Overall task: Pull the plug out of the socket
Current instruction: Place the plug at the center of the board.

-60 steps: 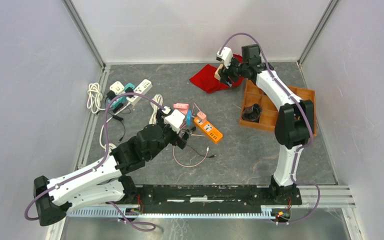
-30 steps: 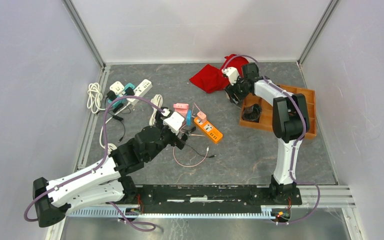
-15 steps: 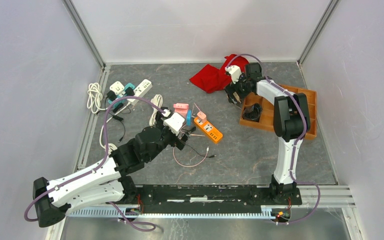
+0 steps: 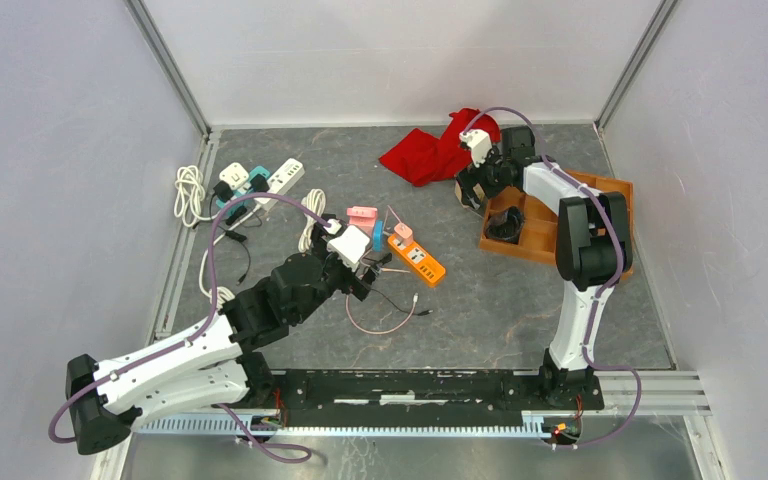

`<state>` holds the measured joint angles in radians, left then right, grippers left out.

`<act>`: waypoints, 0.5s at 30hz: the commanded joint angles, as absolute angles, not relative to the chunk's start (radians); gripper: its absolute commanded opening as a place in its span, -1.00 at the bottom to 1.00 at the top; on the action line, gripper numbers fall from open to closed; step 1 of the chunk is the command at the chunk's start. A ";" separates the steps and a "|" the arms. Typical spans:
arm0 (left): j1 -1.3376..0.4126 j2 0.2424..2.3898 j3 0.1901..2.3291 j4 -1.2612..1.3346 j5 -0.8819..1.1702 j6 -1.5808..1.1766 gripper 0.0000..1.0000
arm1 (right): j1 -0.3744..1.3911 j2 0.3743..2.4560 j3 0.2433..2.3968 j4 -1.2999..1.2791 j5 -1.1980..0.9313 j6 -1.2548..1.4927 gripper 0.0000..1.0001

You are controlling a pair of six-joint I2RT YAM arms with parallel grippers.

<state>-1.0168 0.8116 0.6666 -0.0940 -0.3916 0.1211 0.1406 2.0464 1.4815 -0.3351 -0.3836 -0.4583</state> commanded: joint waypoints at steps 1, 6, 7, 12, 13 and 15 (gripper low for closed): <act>-1.014 0.813 0.661 -0.039 -0.401 0.165 0.99 | 0.127 1.950 1.454 -0.291 -0.434 -0.459 0.96; -1.015 0.815 0.660 -0.038 -0.401 0.166 0.99 | 0.123 1.910 1.426 -0.272 -0.465 -0.456 0.96; -1.015 0.814 0.660 -0.037 -0.400 0.168 0.99 | 0.122 1.904 1.422 -0.270 -0.472 -0.456 0.96; -1.014 0.817 0.658 -0.035 -0.401 0.169 0.99 | 0.119 1.880 1.409 -0.261 -0.504 -0.454 0.96; -1.015 0.817 0.657 -0.034 -0.401 0.170 0.99 | 0.119 1.874 1.406 -0.260 -0.509 -0.453 0.96; -1.015 0.816 0.658 -0.034 -0.401 0.171 0.99 | 0.118 1.861 1.398 -0.253 -0.524 -0.448 0.96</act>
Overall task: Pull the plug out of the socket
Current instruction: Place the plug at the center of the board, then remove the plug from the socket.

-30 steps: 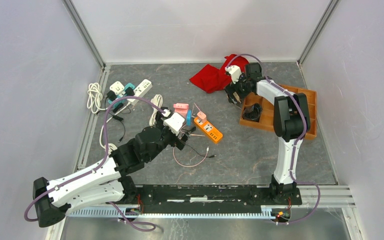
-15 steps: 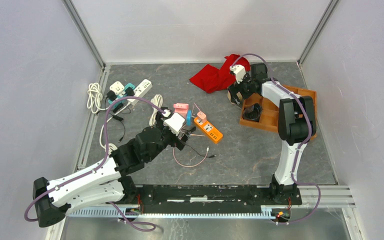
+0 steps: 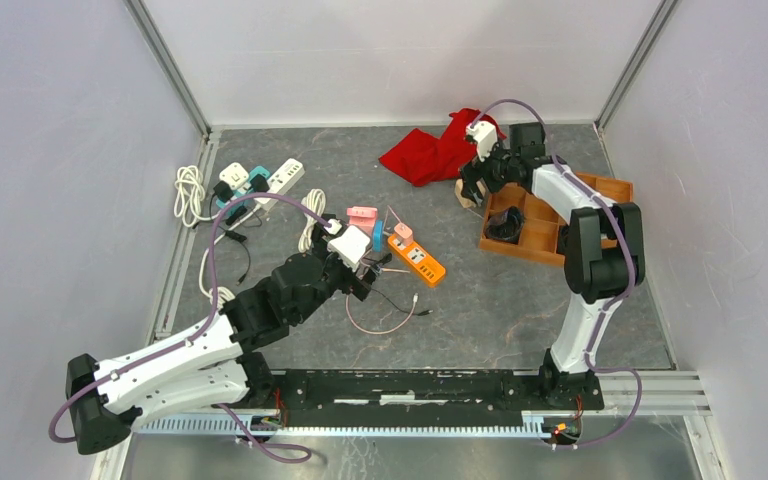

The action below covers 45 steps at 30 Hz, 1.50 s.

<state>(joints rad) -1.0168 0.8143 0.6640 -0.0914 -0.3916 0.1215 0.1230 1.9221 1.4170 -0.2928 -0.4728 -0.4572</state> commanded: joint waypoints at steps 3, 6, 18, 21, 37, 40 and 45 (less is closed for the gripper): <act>-1.015 0.817 0.656 -0.033 -0.401 0.171 0.99 | 0.117 1.844 1.386 -0.241 -0.544 -0.442 0.96; -1.015 0.816 0.655 -0.032 -0.401 0.173 0.99 | 0.115 1.829 1.377 -0.233 -0.569 -0.435 0.96; -1.015 0.810 0.644 -0.021 -0.410 0.186 0.99 | 0.116 1.711 1.301 -0.167 -0.703 -0.378 0.97; -1.015 0.811 0.640 -0.017 -0.410 0.186 0.99 | 0.115 1.664 1.269 -0.152 -0.733 -0.369 0.96; -1.013 0.837 0.610 0.034 -0.405 0.187 0.99 | 0.171 1.374 0.971 -0.246 -0.784 -0.532 0.96; -1.014 0.839 0.593 0.059 -0.394 0.190 0.99 | 0.170 1.350 0.953 -0.245 -0.735 -0.580 0.96; -1.011 0.858 0.591 0.062 -0.389 0.197 0.98 | 0.172 1.355 0.930 -0.250 -0.755 -0.605 0.96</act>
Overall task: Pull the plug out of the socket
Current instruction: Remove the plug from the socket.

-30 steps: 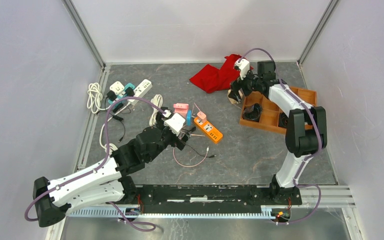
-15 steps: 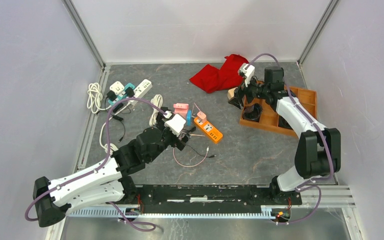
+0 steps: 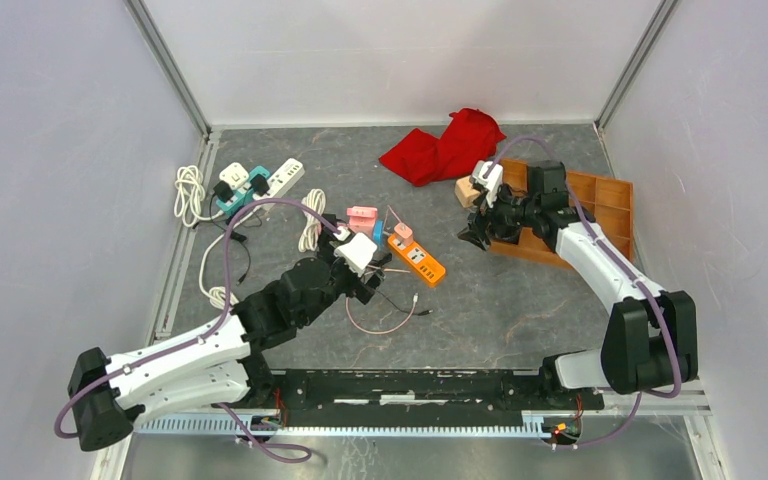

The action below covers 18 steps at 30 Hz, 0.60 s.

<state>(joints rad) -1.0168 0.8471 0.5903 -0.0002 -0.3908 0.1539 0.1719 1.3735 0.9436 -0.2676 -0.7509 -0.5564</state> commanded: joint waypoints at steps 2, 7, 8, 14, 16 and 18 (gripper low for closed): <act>-1.007 0.860 0.593 0.058 -0.372 0.200 0.93 | 0.176 1.359 0.931 -0.261 -0.749 -0.620 0.96; -0.998 0.855 0.597 0.061 -0.353 0.196 0.98 | 0.186 1.358 0.923 -0.267 -0.724 -0.648 0.96; -0.995 0.856 0.597 0.069 -0.367 0.185 0.99 | 0.186 1.359 0.921 -0.267 -0.736 -0.646 0.96; -0.988 0.900 0.650 0.072 -0.289 0.060 0.99 | 0.217 1.369 0.923 -0.277 -0.743 -0.651 0.96; -0.988 0.930 0.682 0.058 -0.262 0.007 0.99 | 0.225 1.365 0.924 -0.283 -0.743 -0.659 0.96; -0.988 0.962 0.716 0.045 -0.249 -0.073 0.99 | 0.228 1.360 0.926 -0.288 -0.742 -0.665 0.96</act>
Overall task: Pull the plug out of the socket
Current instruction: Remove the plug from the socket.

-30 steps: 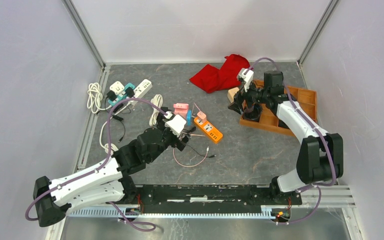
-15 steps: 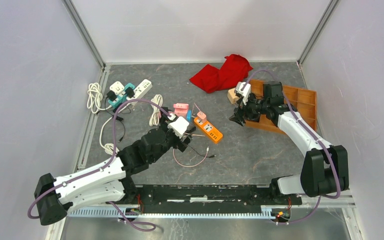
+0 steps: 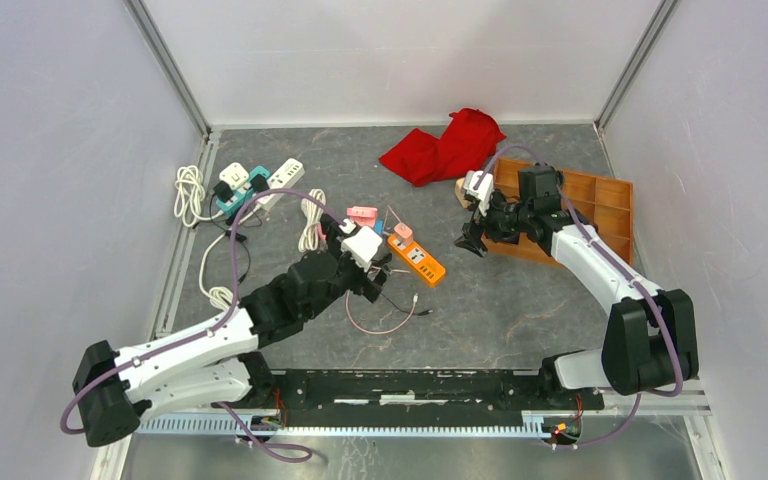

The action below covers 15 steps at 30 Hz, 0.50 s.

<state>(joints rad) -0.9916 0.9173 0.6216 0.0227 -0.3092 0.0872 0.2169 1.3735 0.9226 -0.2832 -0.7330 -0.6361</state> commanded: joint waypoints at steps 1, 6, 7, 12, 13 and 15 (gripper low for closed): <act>-0.988 0.977 0.729 0.047 -0.244 -0.112 0.99 | 0.229 1.359 0.927 -0.290 -0.743 -0.671 0.96; -0.988 1.026 0.682 0.175 -0.227 -0.327 0.99 | 0.235 1.348 0.926 -0.301 -0.733 -0.693 0.96; -0.988 1.035 0.661 0.200 -0.235 -0.355 0.99 | 0.235 1.347 0.925 -0.302 -0.733 -0.696 0.96; -0.986 1.091 0.606 0.366 -0.289 -0.410 0.99 | 0.239 1.347 0.928 -0.308 -0.745 -0.699 0.96; -0.985 1.108 0.614 0.373 -0.289 -0.408 0.99 | 0.240 1.346 0.928 -0.311 -0.746 -0.702 0.96; -0.980 1.155 0.644 0.371 -0.289 -0.401 0.99 | 0.241 1.343 0.928 -0.312 -0.747 -0.705 0.96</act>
